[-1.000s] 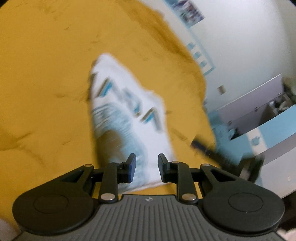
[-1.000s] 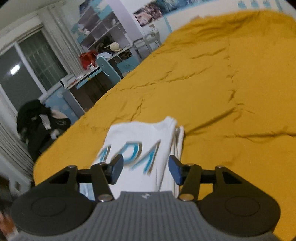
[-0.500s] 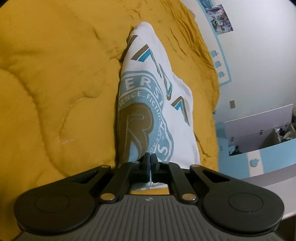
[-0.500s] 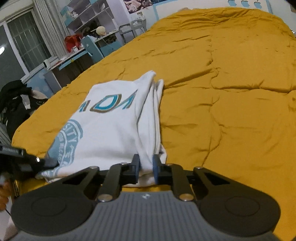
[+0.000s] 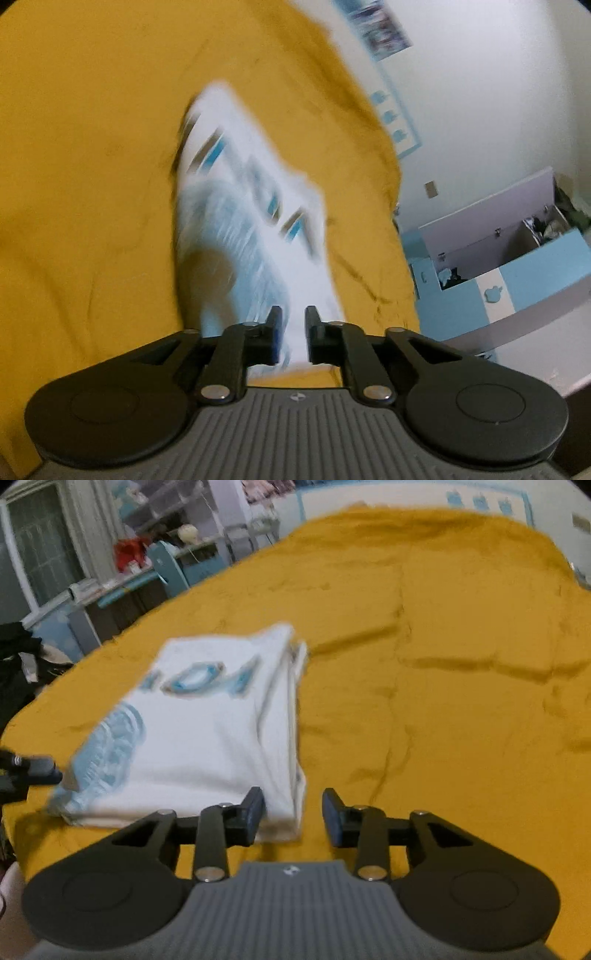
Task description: Fold small clothes
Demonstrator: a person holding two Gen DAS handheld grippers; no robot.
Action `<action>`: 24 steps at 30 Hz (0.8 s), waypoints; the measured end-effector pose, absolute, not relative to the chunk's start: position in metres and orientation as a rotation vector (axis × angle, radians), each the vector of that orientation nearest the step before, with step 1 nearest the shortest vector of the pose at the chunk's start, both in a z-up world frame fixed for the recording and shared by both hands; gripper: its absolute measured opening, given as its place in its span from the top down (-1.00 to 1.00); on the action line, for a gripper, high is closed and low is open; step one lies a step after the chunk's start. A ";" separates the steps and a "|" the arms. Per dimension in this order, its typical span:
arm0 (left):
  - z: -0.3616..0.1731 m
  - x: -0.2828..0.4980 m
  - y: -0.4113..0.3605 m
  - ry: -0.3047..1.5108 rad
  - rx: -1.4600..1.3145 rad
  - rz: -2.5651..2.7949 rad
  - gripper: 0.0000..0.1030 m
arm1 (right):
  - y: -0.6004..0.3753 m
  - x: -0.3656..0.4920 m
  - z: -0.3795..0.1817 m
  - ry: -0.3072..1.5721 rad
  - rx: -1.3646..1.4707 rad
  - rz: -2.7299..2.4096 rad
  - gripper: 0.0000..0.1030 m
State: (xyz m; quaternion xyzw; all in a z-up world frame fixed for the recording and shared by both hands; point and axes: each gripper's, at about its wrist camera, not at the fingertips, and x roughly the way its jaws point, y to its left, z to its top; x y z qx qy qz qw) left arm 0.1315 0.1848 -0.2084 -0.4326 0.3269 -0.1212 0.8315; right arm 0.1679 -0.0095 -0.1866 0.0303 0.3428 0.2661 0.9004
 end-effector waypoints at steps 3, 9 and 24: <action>-0.194 0.150 0.193 0.638 -0.855 -0.236 0.54 | 0.005 0.171 -0.167 0.645 0.097 0.630 0.33; -0.210 0.178 0.193 0.674 -0.819 -0.194 0.54 | 0.046 0.188 -0.182 0.673 0.062 0.692 0.33; -0.225 0.173 0.195 0.722 -0.836 -0.141 0.60 | 0.049 0.231 -0.187 0.703 0.135 0.694 0.26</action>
